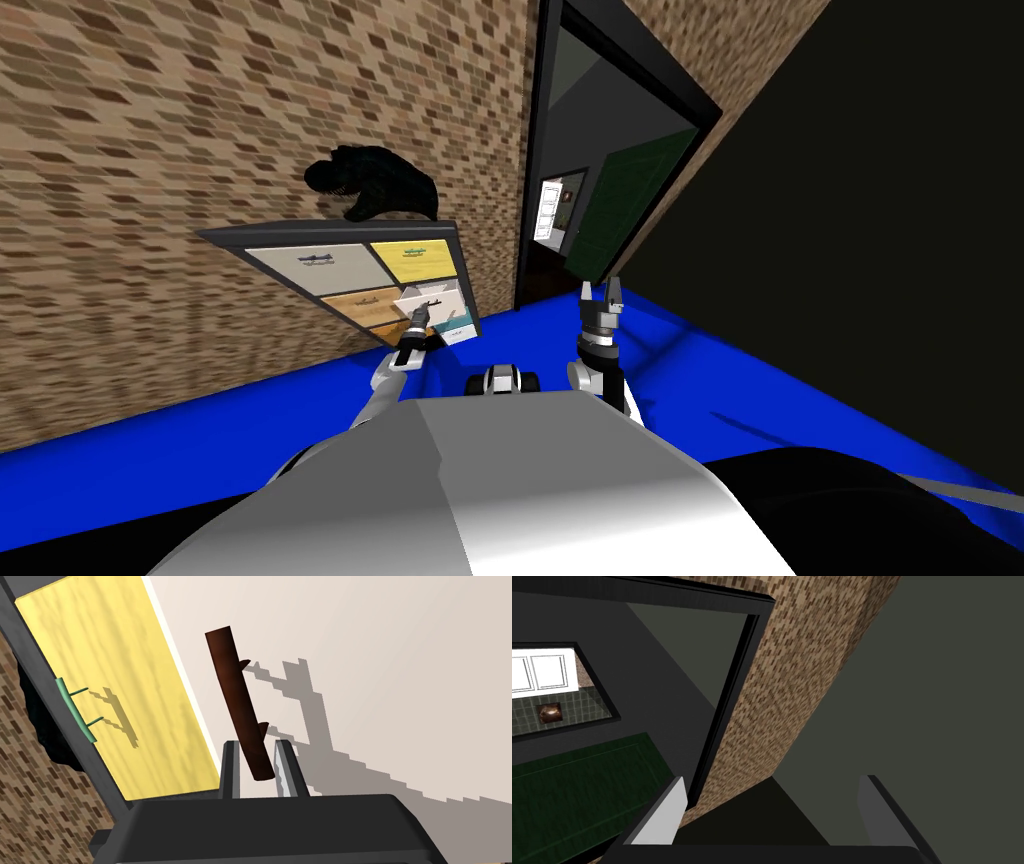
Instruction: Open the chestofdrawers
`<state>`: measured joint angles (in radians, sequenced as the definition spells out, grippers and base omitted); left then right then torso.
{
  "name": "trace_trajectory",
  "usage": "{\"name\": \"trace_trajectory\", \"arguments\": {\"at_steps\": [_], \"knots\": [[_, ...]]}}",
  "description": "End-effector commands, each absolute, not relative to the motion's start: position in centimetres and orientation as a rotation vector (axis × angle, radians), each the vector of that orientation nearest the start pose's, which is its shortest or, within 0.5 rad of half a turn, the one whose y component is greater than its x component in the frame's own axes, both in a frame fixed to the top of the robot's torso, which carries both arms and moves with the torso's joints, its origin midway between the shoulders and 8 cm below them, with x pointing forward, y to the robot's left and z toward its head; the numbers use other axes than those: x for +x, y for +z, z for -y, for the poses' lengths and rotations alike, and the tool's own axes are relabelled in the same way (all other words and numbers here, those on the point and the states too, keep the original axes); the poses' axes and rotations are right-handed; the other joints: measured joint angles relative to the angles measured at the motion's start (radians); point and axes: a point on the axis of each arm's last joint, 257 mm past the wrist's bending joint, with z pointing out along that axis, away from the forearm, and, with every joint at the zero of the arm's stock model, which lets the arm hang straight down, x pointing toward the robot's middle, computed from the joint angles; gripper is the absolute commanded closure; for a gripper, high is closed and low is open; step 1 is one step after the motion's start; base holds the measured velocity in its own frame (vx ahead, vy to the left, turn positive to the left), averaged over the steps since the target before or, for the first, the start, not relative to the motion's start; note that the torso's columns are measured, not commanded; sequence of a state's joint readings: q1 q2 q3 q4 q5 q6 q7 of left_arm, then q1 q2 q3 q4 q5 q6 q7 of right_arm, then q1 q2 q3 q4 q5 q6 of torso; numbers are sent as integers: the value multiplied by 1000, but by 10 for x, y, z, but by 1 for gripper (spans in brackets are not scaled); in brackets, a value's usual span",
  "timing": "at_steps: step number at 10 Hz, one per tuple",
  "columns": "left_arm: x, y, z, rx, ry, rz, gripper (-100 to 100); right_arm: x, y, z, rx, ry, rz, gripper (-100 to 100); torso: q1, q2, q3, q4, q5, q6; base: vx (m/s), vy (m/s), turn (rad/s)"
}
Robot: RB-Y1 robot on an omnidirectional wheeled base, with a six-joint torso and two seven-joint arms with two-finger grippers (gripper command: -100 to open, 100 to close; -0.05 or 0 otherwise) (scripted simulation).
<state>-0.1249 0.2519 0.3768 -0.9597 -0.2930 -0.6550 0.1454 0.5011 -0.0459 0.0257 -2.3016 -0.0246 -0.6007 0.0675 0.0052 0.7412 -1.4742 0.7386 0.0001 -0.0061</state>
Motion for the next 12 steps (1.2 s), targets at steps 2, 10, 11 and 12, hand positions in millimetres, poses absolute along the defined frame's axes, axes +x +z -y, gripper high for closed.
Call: {"name": "trace_trajectory", "arguments": {"at_steps": [2, 10, 11, 12], "knots": [[529, -246, -398, -884, -985, -1152, -100, 322, 51, 265, 524, 1309, -564, 0, -2, -2, -1, 0, -1, 2, 45, -33, 282], [565, -201, -308, -774, -1147, -1265, -100, 322, 51, 265, 524, 1309, -564, 0, -5, -3, -1, 0, 0, 6, 40, -30, 240], [565, -201, -308, -774, -1147, -1265, -100, 322, 51, 265, 524, 1309, -564, 0, -6, -1, -1, 2, -2, 6, 30, -24, 88], [564, -206, -312, -783, -1138, -1267, -100, 322, 51, 265, 524, 1309, -564, 0, -7, 1, 1, 3, -2, 8, 13, -4, 9]]}}
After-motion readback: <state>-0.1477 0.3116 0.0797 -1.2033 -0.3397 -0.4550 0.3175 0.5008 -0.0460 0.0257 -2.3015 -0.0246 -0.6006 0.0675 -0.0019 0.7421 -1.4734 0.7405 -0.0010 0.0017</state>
